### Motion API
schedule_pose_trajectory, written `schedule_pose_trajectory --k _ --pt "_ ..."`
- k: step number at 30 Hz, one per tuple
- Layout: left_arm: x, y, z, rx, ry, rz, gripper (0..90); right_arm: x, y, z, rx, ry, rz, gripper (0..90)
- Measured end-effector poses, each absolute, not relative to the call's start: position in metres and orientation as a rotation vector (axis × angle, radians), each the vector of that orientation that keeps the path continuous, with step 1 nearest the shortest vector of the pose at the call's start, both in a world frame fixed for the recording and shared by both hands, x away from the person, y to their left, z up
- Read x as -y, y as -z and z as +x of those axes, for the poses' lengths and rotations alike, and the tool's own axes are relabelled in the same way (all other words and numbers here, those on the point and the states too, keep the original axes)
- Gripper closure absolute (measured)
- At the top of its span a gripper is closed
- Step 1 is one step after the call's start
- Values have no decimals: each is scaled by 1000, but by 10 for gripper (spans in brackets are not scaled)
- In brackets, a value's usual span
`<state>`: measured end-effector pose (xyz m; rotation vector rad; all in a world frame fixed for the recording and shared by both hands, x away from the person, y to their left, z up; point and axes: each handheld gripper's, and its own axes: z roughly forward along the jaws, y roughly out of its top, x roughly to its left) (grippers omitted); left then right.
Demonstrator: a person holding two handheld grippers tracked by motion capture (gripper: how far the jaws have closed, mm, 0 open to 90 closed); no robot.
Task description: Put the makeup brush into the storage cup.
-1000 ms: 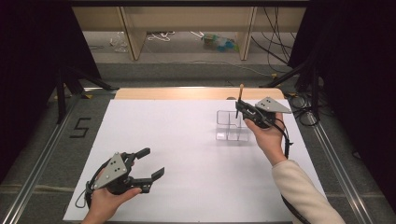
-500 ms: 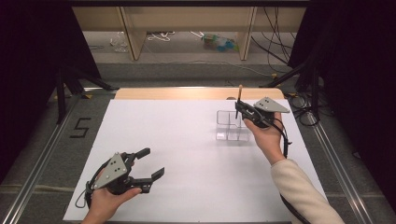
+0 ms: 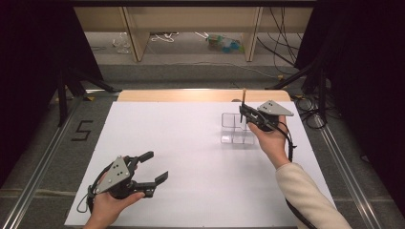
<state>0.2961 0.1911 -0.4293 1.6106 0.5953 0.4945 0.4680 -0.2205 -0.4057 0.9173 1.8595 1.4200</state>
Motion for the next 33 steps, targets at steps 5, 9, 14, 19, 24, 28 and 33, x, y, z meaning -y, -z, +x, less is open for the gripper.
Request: schedule_pose_trajectory --k 5,9,14,19,24,28,33 --pt "-191 429 296 -596 -494 1611 194 221 407 468 -1862 -1413 923 840" --pt "-191 429 296 -595 -494 1611 194 220 408 468 -1872 -1413 933 840" --pt "-191 429 296 -596 -493 1611 194 220 410 469 -1883 -1395 934 840" --pt "-191 429 296 -595 -494 1611 194 219 413 469 -1890 -1409 960 840" --pt "-191 429 297 -582 -494 1616 194 220 414 470 -1879 -1394 936 840" --pt "-191 430 297 -591 -493 1612 194 220 415 471 -1888 -1389 940 840" --pt "-191 430 296 -600 -487 1609 194 220 417 471 -1899 -1385 952 840"
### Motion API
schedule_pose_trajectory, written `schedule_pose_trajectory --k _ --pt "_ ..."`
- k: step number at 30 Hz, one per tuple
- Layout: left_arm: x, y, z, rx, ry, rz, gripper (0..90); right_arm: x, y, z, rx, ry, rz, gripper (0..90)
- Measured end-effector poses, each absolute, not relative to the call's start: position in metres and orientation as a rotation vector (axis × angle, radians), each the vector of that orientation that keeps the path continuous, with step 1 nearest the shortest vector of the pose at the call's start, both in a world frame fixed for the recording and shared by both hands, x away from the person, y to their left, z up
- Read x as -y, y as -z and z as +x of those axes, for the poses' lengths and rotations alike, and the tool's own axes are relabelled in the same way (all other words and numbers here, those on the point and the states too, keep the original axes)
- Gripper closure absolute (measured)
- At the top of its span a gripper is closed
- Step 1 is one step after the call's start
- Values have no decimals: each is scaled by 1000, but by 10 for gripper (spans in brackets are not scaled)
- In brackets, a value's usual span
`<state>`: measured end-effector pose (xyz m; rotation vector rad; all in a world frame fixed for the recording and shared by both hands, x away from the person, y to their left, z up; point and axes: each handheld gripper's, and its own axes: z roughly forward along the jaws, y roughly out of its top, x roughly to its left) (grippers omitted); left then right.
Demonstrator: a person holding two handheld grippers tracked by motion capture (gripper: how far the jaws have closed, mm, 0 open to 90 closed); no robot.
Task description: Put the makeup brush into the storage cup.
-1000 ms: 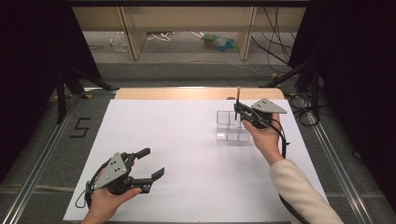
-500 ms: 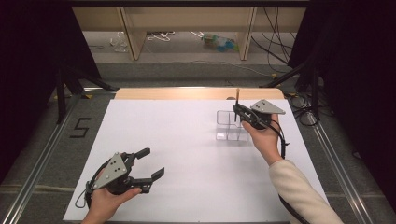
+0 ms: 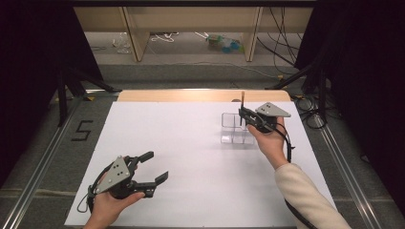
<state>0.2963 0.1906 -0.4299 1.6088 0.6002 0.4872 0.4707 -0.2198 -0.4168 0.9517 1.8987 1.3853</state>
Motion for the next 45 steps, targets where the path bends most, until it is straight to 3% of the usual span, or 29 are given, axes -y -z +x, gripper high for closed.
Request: schedule_pose_trajectory --k 45 --pt "-191 430 296 -598 -488 1612 194 220 430 475 -1925 -1349 978 839"
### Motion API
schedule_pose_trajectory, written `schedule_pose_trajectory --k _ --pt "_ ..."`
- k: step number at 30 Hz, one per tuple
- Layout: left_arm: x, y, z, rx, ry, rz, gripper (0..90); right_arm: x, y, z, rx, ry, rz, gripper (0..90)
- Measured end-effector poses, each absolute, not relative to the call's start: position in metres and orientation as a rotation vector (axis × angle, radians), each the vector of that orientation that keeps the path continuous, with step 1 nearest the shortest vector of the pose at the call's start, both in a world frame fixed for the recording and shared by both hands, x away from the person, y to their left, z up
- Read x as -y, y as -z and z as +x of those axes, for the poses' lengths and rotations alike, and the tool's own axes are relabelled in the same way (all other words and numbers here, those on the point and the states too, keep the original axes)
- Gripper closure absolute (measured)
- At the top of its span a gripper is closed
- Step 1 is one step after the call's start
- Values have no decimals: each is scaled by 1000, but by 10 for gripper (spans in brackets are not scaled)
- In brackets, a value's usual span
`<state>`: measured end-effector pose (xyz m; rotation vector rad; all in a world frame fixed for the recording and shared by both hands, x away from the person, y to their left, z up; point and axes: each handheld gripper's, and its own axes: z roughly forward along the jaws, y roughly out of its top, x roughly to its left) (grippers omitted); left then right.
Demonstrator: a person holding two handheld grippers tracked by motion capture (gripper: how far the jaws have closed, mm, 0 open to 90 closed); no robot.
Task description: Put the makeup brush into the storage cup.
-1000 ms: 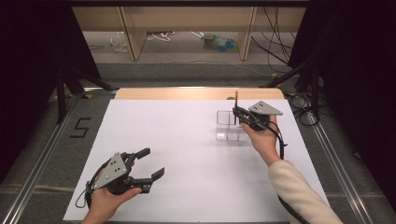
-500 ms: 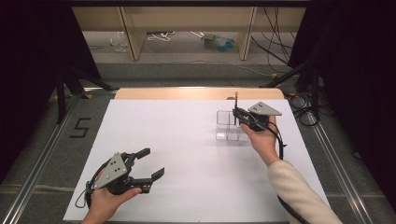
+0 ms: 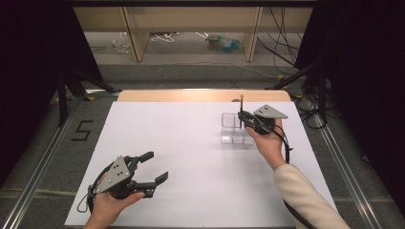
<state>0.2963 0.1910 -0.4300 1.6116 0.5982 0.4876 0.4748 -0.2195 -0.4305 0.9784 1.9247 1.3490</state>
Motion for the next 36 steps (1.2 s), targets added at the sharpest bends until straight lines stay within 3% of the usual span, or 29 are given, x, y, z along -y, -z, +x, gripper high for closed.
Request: schedule_pose_trajectory --k 36 --pt "-191 430 296 -595 -488 1615 194 218 436 475 -1959 -1342 1003 839"
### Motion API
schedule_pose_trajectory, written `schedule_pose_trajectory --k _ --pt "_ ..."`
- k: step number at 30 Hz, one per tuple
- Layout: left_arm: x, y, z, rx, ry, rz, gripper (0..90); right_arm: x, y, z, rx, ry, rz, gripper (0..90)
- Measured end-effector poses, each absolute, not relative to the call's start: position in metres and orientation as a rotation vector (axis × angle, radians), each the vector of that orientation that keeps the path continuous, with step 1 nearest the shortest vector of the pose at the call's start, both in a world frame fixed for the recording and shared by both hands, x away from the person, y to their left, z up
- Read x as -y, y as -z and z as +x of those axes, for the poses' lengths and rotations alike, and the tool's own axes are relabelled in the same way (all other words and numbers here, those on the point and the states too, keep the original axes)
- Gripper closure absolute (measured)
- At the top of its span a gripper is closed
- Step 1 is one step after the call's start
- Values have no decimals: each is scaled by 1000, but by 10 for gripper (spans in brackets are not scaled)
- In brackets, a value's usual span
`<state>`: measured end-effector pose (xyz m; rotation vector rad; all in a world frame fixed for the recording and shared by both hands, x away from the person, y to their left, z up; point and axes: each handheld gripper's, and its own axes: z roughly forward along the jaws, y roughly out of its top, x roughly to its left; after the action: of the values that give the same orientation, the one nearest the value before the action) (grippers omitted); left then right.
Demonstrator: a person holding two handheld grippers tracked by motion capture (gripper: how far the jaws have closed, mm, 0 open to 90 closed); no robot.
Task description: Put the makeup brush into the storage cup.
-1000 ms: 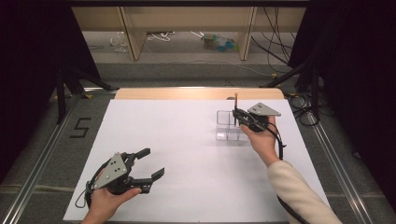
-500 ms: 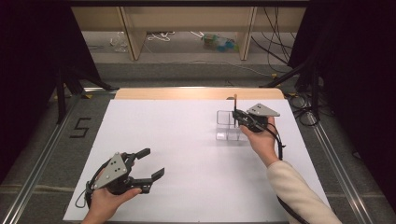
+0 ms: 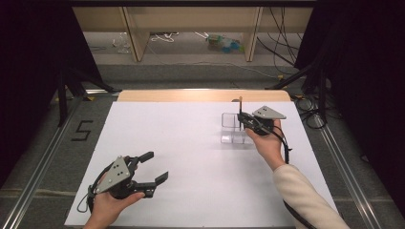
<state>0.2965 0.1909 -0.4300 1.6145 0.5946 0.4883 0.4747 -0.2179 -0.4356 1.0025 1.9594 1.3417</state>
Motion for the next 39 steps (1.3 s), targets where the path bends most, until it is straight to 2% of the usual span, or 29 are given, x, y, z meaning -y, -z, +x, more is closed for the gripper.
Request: schedule_pose_trajectory --k 7,8,12,15,20,28,39 --pt "-191 430 297 -594 -489 1619 194 219 436 476 -1947 -1331 983 833" --pt "-191 430 296 -595 -488 1617 194 219 436 475 -1941 -1338 991 811" --pt "-192 430 296 -599 -491 1615 194 217 430 473 -1937 -1359 1013 603" --pt "-192 430 296 -598 -492 1613 194 218 426 470 -1953 -1348 1022 482" --pt "-192 430 296 -599 -492 1612 193 224 421 466 -1956 -1361 1017 363" --pt "-193 430 297 -601 -493 1613 193 234 411 453 -1980 -1379 956 293" --pt "-194 430 297 -609 -493 1610 193 233 405 438 -2024 -1393 901 279"
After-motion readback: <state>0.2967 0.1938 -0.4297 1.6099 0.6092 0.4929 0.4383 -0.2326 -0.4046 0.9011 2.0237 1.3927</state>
